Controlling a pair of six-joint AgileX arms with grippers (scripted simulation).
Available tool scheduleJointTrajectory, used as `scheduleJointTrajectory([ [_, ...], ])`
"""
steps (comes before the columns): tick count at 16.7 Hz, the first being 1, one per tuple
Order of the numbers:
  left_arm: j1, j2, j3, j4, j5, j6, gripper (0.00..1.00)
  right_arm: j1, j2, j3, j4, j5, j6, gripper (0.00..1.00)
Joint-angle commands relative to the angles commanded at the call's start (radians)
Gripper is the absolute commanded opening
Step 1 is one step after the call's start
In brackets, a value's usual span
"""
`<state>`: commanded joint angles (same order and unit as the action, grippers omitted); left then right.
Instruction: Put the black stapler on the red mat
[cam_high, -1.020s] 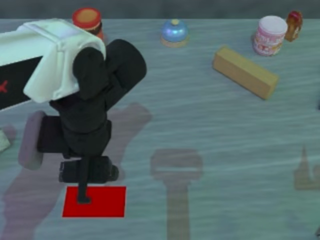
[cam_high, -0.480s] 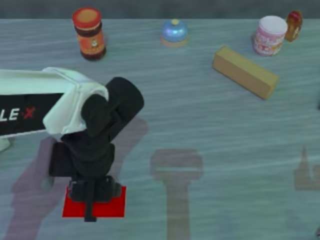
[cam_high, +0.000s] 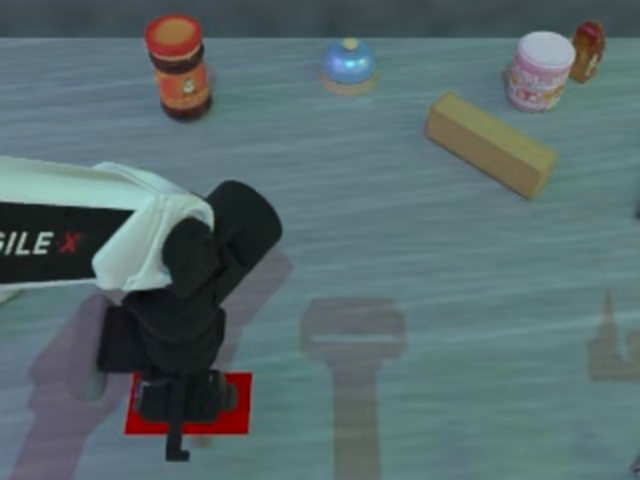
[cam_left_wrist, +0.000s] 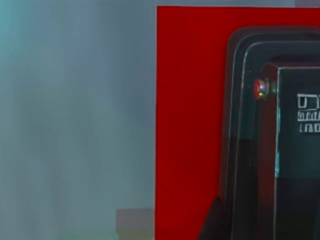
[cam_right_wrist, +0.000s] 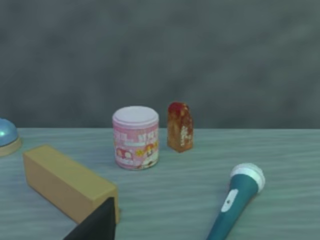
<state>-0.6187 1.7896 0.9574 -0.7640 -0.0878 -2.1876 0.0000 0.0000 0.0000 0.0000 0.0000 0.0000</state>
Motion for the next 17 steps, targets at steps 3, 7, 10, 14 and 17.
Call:
scheduleJointTrajectory([
  [3, 0.0, 0.0, 0.0, 0.0, 0.0, 0.0, 0.3, 0.0, 0.0, 0.0, 0.0, 0.0, 0.0, 1.0],
  [7, 0.0, 0.0, 0.0, 0.0, 0.0, 0.0, 0.6, 0.0, 0.0, 0.0, 0.0, 0.0, 0.0, 1.0],
  [10, 0.0, 0.0, 0.0, 0.0, 0.0, 0.0, 0.83, 0.0, 0.0, 0.0, 0.0, 0.0, 0.0, 1.0],
  [14, 0.0, 0.0, 0.0, 0.0, 0.0, 0.0, 1.0, 0.0, 0.0, 0.0, 0.0, 0.0, 0.0, 1.0],
  [17, 0.0, 0.0, 0.0, 0.0, 0.0, 0.0, 1.0, 0.0, 0.0, 0.0, 0.0, 0.0, 0.0, 1.0],
])
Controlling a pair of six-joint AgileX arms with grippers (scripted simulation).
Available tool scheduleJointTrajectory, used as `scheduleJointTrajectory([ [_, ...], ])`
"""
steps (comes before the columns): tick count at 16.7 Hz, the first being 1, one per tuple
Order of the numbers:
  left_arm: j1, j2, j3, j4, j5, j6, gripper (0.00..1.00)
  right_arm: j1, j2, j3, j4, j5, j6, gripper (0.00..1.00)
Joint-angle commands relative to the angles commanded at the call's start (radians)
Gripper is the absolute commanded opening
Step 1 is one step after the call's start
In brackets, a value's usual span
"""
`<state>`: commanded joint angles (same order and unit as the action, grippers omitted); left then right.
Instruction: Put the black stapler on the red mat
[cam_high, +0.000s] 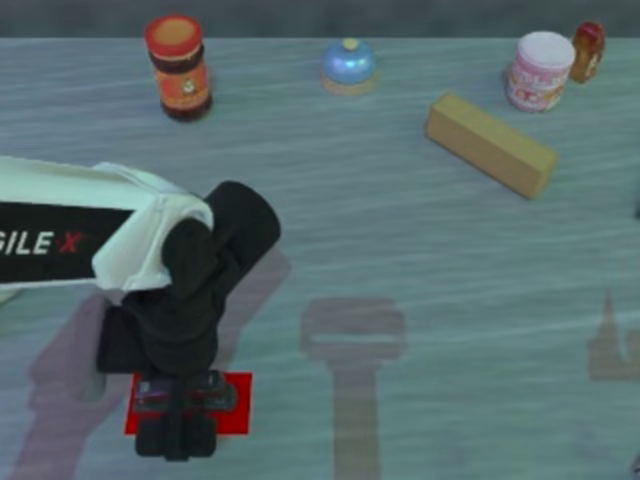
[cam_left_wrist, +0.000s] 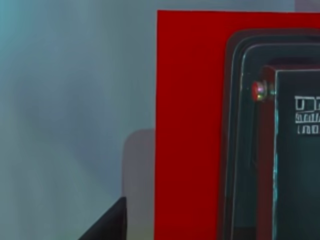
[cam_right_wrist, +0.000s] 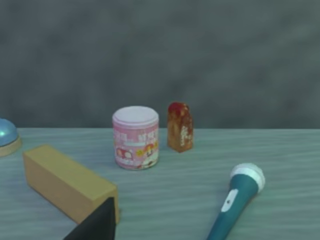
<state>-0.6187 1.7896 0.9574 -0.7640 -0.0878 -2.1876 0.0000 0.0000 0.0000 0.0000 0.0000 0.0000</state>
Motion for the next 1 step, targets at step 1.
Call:
scheduleJointTrajectory([
  [1, 0.0, 0.0, 0.0, 0.0, 0.0, 0.0, 1.0, 0.0, 0.0, 0.0, 0.0, 0.0, 0.0, 1.0],
])
